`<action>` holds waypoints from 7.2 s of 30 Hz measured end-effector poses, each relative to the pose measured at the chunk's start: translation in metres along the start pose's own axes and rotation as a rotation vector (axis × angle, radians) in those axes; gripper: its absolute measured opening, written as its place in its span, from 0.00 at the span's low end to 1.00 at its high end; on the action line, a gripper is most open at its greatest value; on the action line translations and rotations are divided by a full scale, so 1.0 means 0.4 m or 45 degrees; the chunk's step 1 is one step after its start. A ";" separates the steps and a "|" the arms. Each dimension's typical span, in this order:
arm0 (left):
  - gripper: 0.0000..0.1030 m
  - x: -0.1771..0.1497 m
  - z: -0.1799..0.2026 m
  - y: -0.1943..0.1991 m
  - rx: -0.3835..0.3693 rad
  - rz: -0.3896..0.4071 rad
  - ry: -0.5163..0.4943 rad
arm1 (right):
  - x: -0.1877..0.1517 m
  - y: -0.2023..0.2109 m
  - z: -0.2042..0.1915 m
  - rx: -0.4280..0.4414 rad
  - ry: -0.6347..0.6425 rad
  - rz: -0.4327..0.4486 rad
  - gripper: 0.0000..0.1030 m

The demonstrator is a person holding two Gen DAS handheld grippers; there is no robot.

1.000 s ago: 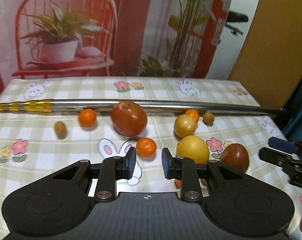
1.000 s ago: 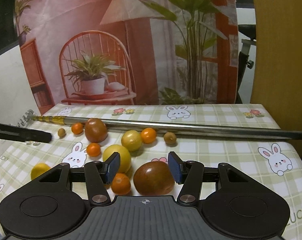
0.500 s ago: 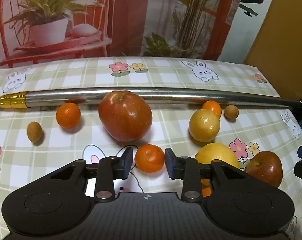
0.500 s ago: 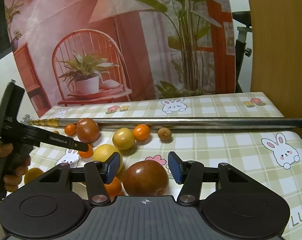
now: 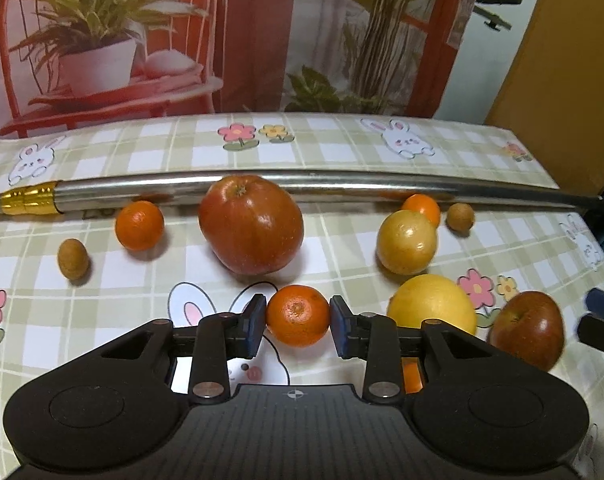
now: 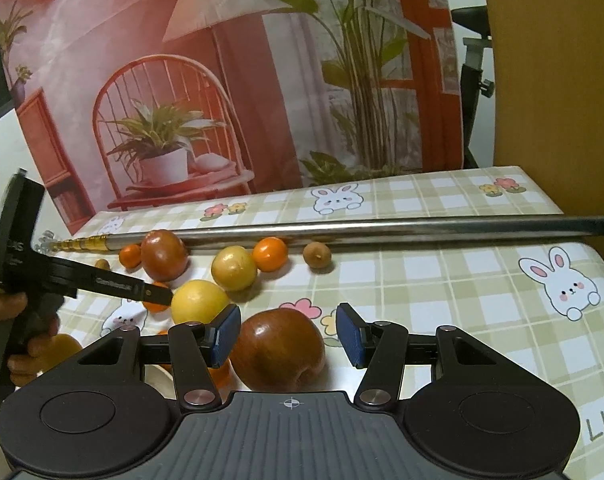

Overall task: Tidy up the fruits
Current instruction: 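Carry the tangerine over the plate with the left tool while the right tool grasps a red-brown apple, then release the tangerine onto the plate with the left tool while the right tool sets the apple there, then close the left tool on another small brown round fruit, then hold the brown fruit in the left tool while the right tool grasps a yellow grapefruit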

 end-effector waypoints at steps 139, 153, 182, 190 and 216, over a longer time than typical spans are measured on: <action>0.60 -0.240 -0.058 0.458 0.252 0.288 0.172 | 0.031 0.114 -0.239 0.258 0.221 -0.010 1.00; 0.59 -0.179 -0.108 0.455 0.171 0.305 0.295 | 0.037 0.128 -0.167 0.149 0.190 0.063 0.97; 0.42 0.013 -0.385 0.112 0.192 0.175 0.516 | 0.082 -0.008 -0.023 0.065 -0.070 -0.002 0.85; 0.25 0.025 -0.368 0.100 0.214 0.144 0.437 | 0.070 -0.034 -0.027 0.081 -0.074 -0.043 0.85; 0.25 -0.121 0.008 0.348 -0.048 0.241 -0.051 | 0.038 -0.226 -0.191 0.298 -0.007 -0.328 0.59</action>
Point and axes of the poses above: each gripper's, at about its wrist camera, not at the fingertips, and y roughly against the way its jaws point, z to its right, x to its top, the point moved 6 cm from there along -y, roughly the way its jaws point, and after that the axes turned 15 degrees about -x, right-handed, at the moved point
